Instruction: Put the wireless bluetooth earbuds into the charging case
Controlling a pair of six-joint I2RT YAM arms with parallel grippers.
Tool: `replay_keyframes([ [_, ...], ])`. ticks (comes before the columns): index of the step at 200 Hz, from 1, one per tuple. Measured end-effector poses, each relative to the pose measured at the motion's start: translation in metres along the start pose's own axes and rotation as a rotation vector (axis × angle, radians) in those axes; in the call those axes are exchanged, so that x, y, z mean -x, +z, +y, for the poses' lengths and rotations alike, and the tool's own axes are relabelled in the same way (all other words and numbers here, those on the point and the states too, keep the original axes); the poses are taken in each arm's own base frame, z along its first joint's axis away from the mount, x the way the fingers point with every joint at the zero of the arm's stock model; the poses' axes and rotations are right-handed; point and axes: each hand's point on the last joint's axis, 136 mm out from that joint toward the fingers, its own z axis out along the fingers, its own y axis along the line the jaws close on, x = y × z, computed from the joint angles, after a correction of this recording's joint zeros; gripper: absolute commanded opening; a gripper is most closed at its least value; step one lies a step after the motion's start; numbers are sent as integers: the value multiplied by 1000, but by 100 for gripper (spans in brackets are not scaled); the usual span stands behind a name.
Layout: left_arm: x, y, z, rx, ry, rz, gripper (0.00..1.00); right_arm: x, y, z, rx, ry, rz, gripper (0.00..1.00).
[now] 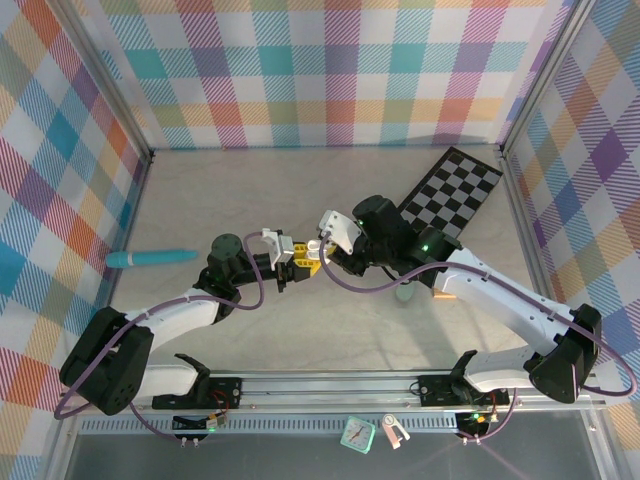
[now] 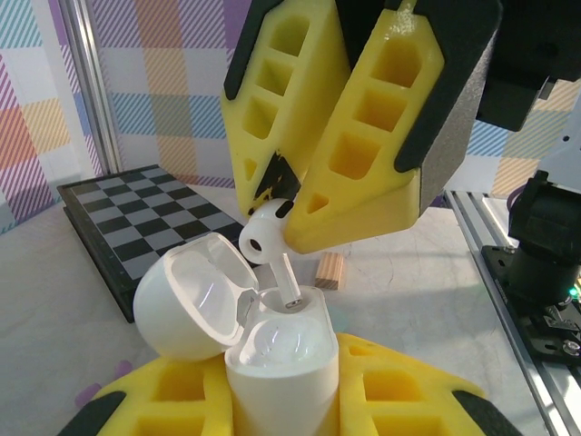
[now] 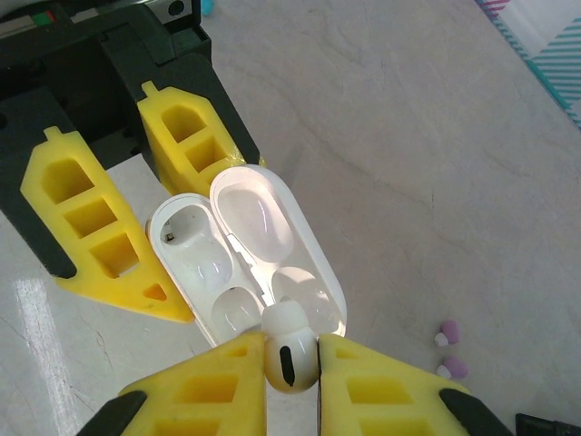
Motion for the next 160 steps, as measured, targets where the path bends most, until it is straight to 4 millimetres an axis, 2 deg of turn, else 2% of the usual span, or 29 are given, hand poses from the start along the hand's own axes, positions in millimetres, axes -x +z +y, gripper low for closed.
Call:
replay_keyframes([
  [25, 1, 0, 0, -1, 2, -2, 13, 0, 1, 0, 1, -2, 2, 20],
  [75, 2, -1, -1, -2, 5, -5, 13, 2, 2, 12, 70, -3, -16, 29],
  [127, 2, -1, 2, 17, 13, -4, 13, 4, 1, 16, 92, 4, -23, 46],
  [160, 0, -5, 6, 52, 19, -1, 13, 7, -18, 9, 87, 75, -95, 50],
])
